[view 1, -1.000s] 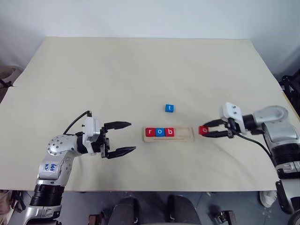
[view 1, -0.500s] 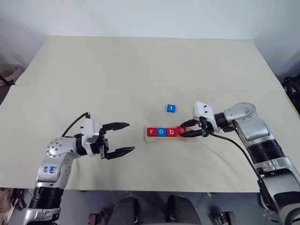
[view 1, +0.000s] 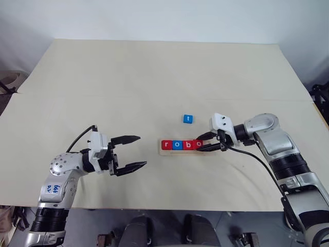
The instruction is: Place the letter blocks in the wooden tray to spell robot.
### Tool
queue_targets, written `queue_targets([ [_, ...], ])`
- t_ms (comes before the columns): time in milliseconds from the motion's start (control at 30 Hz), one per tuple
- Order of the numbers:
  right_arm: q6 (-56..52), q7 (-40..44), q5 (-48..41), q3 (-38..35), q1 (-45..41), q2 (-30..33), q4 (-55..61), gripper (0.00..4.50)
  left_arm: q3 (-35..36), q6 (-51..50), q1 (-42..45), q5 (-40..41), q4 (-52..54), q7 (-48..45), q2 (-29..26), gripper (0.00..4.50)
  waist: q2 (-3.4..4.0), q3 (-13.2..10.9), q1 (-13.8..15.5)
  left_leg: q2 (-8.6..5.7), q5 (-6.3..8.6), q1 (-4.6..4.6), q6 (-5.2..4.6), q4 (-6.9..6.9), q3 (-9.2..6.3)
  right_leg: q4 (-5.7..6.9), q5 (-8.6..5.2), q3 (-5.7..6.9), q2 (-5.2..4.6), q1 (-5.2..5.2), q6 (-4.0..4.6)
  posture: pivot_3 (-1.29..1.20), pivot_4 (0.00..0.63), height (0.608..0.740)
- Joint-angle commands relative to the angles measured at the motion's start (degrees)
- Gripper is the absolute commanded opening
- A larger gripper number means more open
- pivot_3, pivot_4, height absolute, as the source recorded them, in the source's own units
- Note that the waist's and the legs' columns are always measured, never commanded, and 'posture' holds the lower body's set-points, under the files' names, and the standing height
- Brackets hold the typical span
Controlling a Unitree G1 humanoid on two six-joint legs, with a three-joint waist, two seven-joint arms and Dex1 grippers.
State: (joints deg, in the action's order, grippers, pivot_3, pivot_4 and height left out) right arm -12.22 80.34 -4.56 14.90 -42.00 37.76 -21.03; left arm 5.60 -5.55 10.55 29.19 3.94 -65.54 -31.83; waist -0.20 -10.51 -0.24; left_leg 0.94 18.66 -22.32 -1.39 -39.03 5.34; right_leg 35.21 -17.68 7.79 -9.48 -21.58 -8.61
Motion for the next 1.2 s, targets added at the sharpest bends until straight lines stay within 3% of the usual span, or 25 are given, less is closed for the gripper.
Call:
queue_targets([
  [33,1.4,0.0,0.3,-0.8,-1.3,0.8,-1.1,2.80,0.7,0.9,0.2,0.7,2.0,0.3,-0.1,4.50,0.00,0.0,0.0,0.00,0.00,0.00,0.00,0.00,0.00,0.00,0.00,0.00,0.00,0.00,0.00,0.00,0.150,0.740],
  [200,1.7,0.4,0.2,-1.2,-2.2,1.2,-1.7,4.48,0.6,1.1,0.2,0.7,1.7,0.2,0.1,4.50,0.00,0.0,0.0,0.00,0.00,0.00,0.00,0.00,0.00,0.00,0.00,0.00,0.00,0.00,0.00,0.00,0.150,0.740],
  [567,0.9,1.4,-3.6,-5.7,-0.5,4.8,0.6,4.48,0.5,1.2,-0.1,0.8,1.7,0.5,0.2,4.50,0.00,0.0,0.1,0.00,0.00,0.00,0.00,0.00,0.00,-0.01,0.00,0.00,0.00,0.00,0.00,0.00,0.150,0.740],
  [700,-0.3,-0.3,-3.9,-6.7,0.8,5.4,0.4,3.68,0.3,1.3,0.1,0.7,1.4,0.4,0.4,4.50,0.00,0.0,0.0,0.00,0.00,0.00,0.00,0.00,0.01,0.00,0.00,0.00,0.00,0.00,0.00,0.00,0.150,0.740],
  [1033,-1.0,-2.5,-3.4,-4.9,3.5,2.3,3.9,0.14,-0.1,1.1,0.8,0.6,1.1,0.1,0.5,4.50,0.00,0.0,0.0,0.01,0.00,0.01,0.00,0.00,0.01,0.01,0.00,0.00,0.00,0.00,0.00,0.00,0.150,0.740],
  [1200,-1.3,-3.8,-2.8,-4.2,3.1,1.1,2.9,0.03,0.0,1.0,0.9,0.6,1.3,0.4,0.4,4.50,0.00,0.0,0.1,0.00,0.00,0.01,0.00,0.00,0.00,0.00,0.00,0.00,0.00,0.01,0.00,0.00,0.150,0.740],
])
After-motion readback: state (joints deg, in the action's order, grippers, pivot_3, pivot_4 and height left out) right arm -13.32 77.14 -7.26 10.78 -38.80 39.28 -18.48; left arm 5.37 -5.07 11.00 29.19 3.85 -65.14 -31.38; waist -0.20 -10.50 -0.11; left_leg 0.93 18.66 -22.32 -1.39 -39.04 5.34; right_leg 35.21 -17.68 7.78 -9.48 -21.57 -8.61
